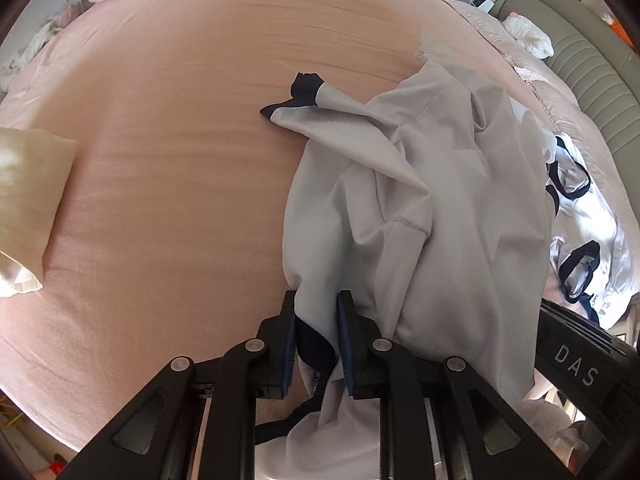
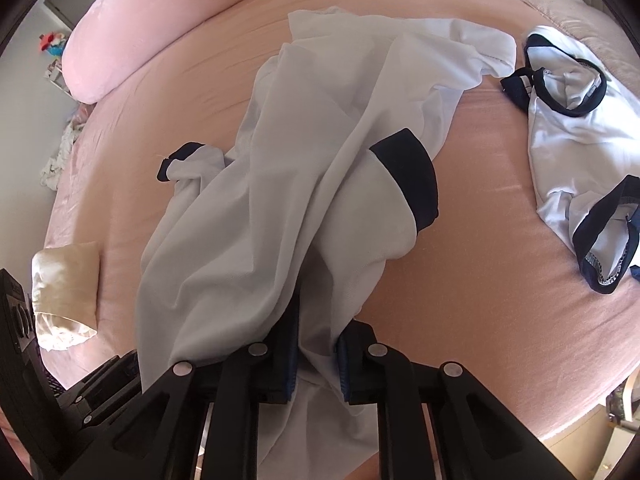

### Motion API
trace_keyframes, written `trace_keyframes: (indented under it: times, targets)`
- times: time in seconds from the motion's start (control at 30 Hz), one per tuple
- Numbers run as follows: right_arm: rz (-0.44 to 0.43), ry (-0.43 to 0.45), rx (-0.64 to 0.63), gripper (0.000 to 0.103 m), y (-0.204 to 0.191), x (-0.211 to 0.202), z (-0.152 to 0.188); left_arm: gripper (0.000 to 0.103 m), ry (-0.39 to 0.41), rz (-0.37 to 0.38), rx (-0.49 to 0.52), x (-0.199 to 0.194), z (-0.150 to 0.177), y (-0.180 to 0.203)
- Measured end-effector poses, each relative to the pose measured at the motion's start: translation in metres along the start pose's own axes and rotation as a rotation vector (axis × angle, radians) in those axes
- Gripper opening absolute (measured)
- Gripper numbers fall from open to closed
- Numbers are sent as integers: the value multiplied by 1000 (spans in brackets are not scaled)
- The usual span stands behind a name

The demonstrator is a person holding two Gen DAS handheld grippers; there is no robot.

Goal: Fold clothes

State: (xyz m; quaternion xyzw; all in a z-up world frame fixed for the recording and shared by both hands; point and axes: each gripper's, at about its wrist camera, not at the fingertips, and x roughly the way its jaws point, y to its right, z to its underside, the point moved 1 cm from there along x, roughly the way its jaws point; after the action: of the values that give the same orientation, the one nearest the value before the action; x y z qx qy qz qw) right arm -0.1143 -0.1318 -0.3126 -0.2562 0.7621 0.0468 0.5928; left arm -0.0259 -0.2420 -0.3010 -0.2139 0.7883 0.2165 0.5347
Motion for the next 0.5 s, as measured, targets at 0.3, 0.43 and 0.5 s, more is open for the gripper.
trace_keyframes:
  times: [0.3,0.43,0.5]
  targets:
    - [87,3,-84,7,0,-10,2,15,31,-207,88,-18,4,-15]
    - [84,7,-106,5,8,-19,0,14,20,-215,45,-25,7,-39]
    - [97,12,-120,4,16,-24,0,13,19,-237,34,-26,4,-47]
